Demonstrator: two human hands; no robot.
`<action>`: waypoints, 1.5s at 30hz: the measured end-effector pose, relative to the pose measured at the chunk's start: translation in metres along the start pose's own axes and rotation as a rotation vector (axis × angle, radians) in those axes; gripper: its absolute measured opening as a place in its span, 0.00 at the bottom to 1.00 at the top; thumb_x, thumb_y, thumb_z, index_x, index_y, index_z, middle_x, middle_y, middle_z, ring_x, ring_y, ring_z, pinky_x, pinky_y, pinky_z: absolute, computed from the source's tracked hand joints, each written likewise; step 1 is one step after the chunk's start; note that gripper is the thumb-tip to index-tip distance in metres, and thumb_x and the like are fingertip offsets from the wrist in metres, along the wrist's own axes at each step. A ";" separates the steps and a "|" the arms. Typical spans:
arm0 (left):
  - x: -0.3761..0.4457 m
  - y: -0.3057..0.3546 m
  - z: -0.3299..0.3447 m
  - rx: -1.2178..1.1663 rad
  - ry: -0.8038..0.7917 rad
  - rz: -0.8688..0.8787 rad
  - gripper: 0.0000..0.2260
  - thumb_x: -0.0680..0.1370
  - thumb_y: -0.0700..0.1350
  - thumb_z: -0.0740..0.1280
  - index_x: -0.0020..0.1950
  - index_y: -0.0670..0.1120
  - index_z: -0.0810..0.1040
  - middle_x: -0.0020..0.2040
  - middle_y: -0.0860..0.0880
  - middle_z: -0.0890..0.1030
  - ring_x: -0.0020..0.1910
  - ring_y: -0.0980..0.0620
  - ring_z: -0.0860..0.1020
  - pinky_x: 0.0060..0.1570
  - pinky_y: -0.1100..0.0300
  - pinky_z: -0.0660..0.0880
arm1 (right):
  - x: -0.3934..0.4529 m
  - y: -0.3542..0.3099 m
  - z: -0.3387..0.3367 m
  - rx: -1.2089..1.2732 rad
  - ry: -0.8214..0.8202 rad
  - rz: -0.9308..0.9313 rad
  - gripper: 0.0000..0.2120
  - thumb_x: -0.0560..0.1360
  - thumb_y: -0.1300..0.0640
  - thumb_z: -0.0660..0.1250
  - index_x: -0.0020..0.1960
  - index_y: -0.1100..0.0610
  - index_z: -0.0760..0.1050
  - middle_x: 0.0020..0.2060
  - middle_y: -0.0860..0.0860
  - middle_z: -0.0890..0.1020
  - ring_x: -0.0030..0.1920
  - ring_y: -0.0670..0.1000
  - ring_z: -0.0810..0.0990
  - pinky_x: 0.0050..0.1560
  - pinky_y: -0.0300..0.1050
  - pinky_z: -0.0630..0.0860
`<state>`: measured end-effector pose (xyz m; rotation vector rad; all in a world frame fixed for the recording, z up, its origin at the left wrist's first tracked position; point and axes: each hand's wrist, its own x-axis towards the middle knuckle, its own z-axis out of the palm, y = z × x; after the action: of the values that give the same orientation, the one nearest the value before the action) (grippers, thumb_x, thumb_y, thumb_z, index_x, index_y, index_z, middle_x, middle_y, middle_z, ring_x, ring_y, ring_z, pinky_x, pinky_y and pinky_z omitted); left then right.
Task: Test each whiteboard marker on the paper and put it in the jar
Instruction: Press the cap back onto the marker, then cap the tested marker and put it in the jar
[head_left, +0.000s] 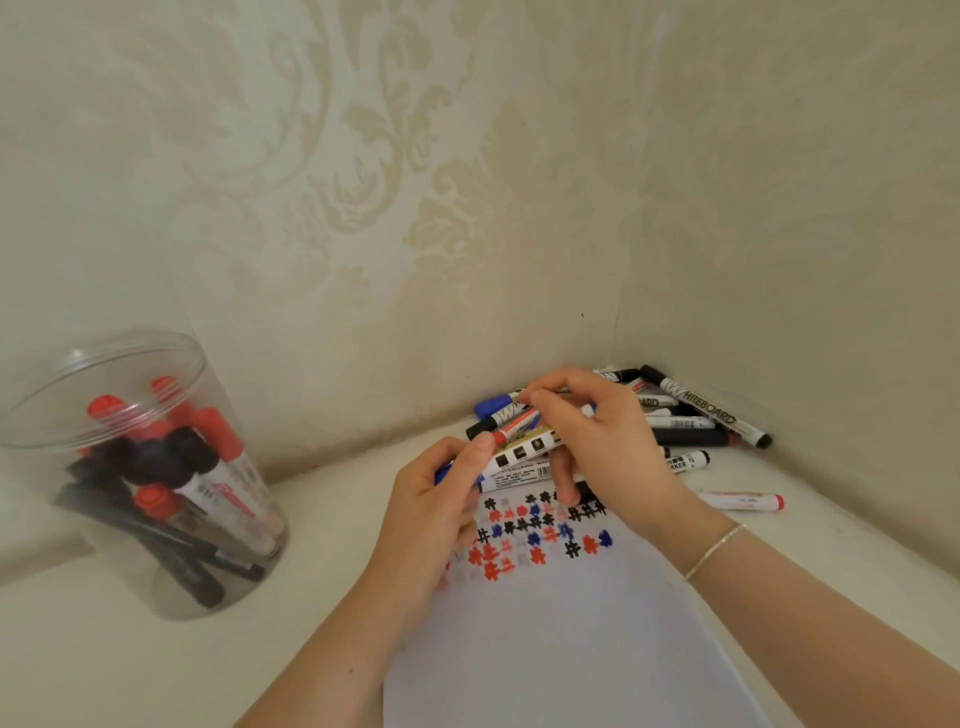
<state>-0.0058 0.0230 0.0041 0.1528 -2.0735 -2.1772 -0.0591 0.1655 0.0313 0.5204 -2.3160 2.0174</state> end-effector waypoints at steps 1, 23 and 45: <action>-0.001 0.000 0.001 -0.013 0.000 -0.007 0.13 0.77 0.52 0.65 0.32 0.52 0.77 0.24 0.55 0.59 0.24 0.56 0.56 0.24 0.63 0.55 | -0.002 0.001 0.001 0.004 0.016 0.003 0.06 0.79 0.58 0.62 0.46 0.57 0.78 0.28 0.51 0.77 0.16 0.52 0.69 0.20 0.38 0.65; 0.004 -0.003 0.000 0.160 0.016 -0.034 0.13 0.81 0.49 0.60 0.43 0.41 0.73 0.20 0.56 0.66 0.19 0.59 0.62 0.22 0.66 0.61 | -0.006 0.022 0.013 0.117 0.092 0.187 0.07 0.78 0.61 0.62 0.45 0.61 0.77 0.19 0.48 0.70 0.17 0.44 0.67 0.20 0.36 0.63; -0.043 0.110 -0.093 0.802 0.820 0.798 0.08 0.78 0.53 0.61 0.47 0.49 0.66 0.28 0.55 0.75 0.31 0.51 0.76 0.34 0.55 0.68 | 0.018 0.011 0.061 -1.126 -0.409 -0.301 0.13 0.77 0.60 0.60 0.62 0.55 0.70 0.56 0.52 0.73 0.52 0.53 0.75 0.49 0.44 0.71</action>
<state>0.0542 -0.0666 0.1085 0.1955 -1.8573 -0.6034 -0.0666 0.1040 0.0152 1.0928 -2.8263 0.3093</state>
